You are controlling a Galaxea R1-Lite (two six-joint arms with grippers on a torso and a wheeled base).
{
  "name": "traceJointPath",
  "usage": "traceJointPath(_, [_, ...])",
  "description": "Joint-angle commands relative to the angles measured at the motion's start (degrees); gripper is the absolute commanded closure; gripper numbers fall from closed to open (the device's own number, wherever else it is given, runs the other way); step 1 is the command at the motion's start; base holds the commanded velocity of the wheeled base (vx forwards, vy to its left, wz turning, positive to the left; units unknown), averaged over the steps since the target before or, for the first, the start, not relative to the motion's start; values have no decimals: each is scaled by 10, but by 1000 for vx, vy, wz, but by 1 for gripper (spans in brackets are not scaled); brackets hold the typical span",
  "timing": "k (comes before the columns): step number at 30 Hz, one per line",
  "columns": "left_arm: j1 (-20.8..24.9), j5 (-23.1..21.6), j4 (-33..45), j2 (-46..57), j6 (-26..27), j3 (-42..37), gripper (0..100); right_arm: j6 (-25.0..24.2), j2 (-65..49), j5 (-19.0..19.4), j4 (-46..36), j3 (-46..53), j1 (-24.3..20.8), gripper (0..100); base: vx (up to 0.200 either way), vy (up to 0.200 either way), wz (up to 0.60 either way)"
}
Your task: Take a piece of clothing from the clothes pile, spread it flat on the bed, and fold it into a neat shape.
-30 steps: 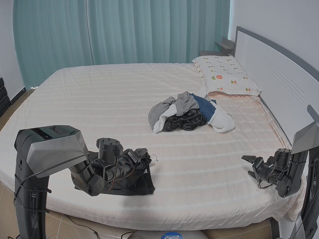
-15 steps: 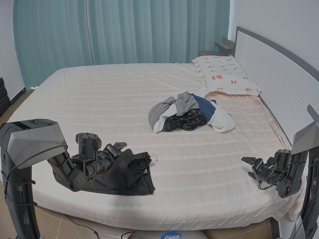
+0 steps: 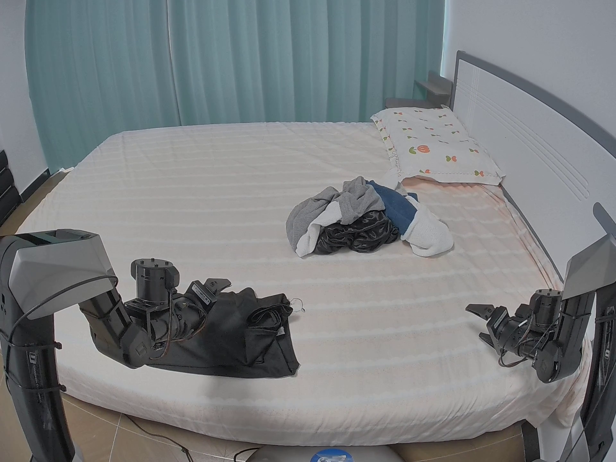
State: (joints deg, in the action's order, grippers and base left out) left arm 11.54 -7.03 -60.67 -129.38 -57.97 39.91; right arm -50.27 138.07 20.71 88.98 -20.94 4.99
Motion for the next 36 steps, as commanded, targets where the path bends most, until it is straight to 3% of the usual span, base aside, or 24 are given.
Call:
traceJointPath(1, [-1,-2,0,-2,-1,-1,0,0,2,0,6,0,0,0,0,200,0])
traceJointPath(25, [-8,-3,0,-7,-2,2,0,-1,-3,0,6,-1,-4,0,0,200,0])
traceJointPath(36, [-8,-3,1,-11,-2,6,0,-2,-39,-52,5,18,-84,0,0,200,0])
